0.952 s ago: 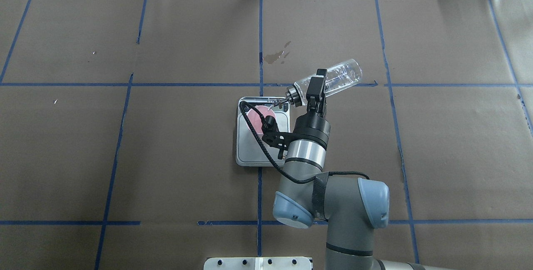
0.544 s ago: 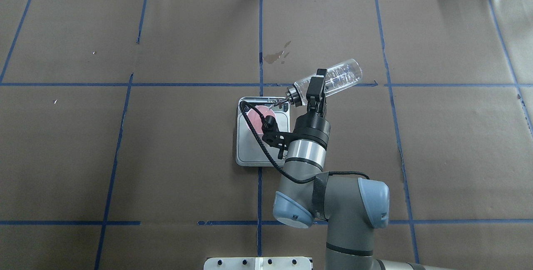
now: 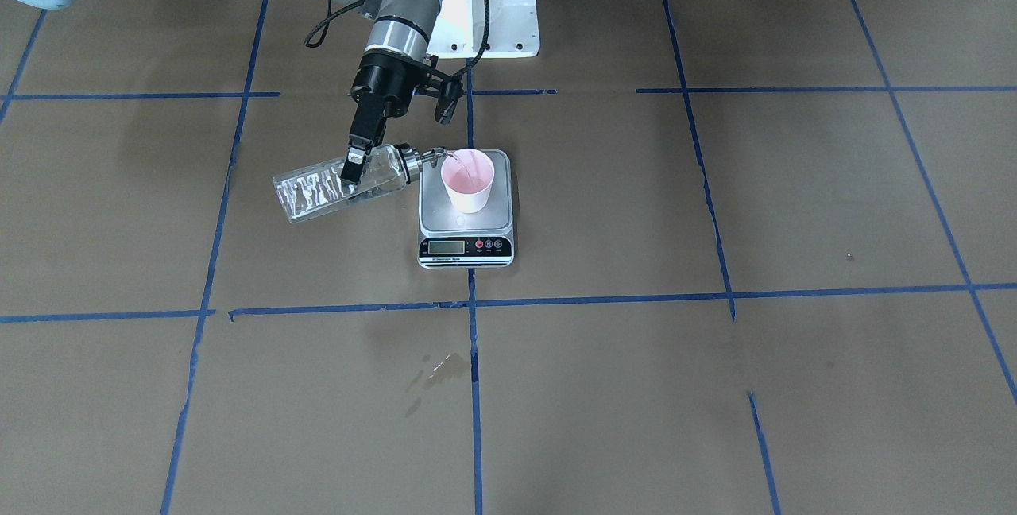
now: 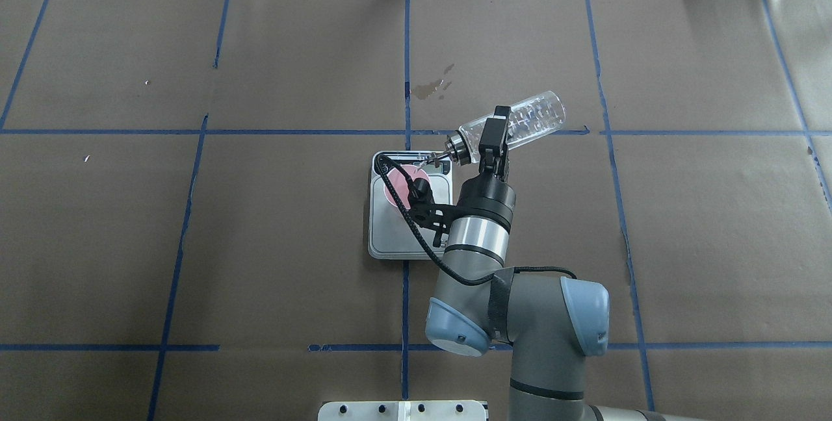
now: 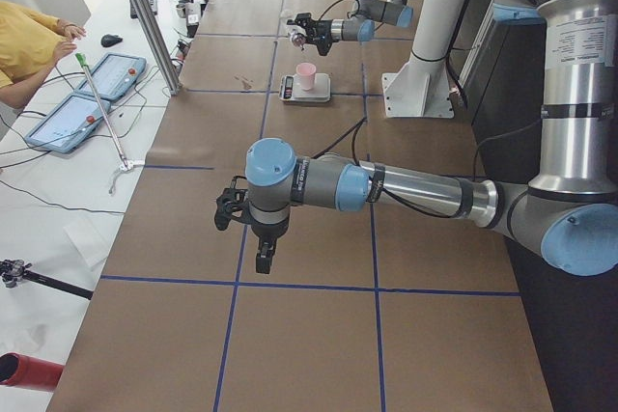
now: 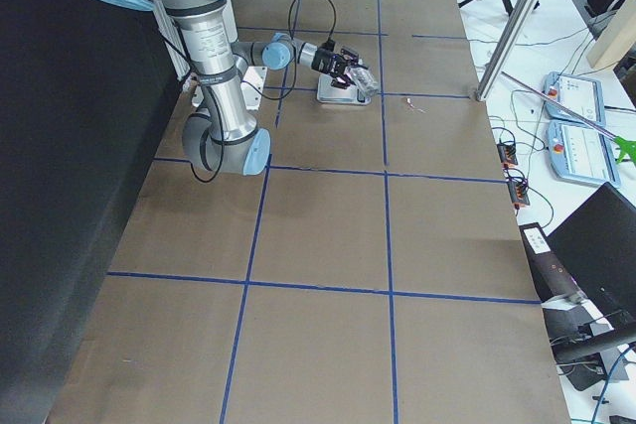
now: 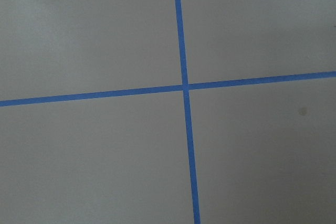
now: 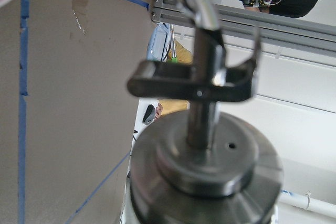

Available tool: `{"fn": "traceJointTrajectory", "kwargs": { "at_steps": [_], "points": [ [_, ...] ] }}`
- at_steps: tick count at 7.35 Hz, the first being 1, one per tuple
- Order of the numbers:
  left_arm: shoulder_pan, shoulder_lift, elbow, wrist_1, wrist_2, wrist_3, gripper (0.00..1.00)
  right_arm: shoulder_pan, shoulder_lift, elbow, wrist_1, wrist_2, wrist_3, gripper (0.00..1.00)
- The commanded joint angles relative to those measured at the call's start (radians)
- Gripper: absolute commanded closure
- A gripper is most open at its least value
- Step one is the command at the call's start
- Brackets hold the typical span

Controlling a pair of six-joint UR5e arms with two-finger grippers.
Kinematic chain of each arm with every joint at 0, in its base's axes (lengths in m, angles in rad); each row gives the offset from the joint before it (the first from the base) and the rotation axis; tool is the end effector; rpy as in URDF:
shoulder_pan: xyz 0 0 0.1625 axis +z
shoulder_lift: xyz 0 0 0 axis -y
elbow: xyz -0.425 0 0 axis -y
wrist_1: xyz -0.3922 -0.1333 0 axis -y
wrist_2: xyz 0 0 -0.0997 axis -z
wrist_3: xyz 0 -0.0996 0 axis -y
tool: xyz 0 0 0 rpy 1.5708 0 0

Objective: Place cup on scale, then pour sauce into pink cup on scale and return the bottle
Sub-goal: 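Tilt the bottle spout down into the pink cup with the right gripper, then turn the bottle upright and carry it back to its spot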

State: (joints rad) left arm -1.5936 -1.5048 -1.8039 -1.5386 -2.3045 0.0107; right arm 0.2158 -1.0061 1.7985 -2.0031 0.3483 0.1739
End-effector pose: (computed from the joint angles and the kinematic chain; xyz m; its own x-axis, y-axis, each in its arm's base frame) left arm -0.0772 -0.4658 0.5812 0.7448 0.0837 -0.6621 0.0146 0.9898 0.1416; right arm -0.5454 -0.3519 0.2389 0.5488 -0.2238 -0.8054 0.8317 0.2428 0.4993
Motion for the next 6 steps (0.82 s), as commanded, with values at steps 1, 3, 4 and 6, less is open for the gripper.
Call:
{"fn": "traceJointTrajectory", "kwargs": {
  "at_steps": [1, 3, 4, 6],
  "points": [
    [0.001, 0.000, 0.000, 0.000, 0.000, 0.000, 0.00, 0.002, -0.009, 0.094, 0.004, 0.071, 0.039, 1.00],
    [0.001, -0.002, 0.000, 0.000, -0.001, 0.000, 0.00, 0.007, -0.017, 0.156, 0.147, 0.188, 0.180, 1.00],
    [0.001, -0.002, -0.002, 0.000, -0.001, 0.000, 0.00, 0.010, -0.035, 0.156, 0.256, 0.204, 0.185, 1.00],
    [0.001, -0.002, -0.003, 0.000, -0.001, 0.000, 0.00, 0.017, -0.084, 0.232, 0.331, 0.259, 0.235, 1.00]
  ]
}}
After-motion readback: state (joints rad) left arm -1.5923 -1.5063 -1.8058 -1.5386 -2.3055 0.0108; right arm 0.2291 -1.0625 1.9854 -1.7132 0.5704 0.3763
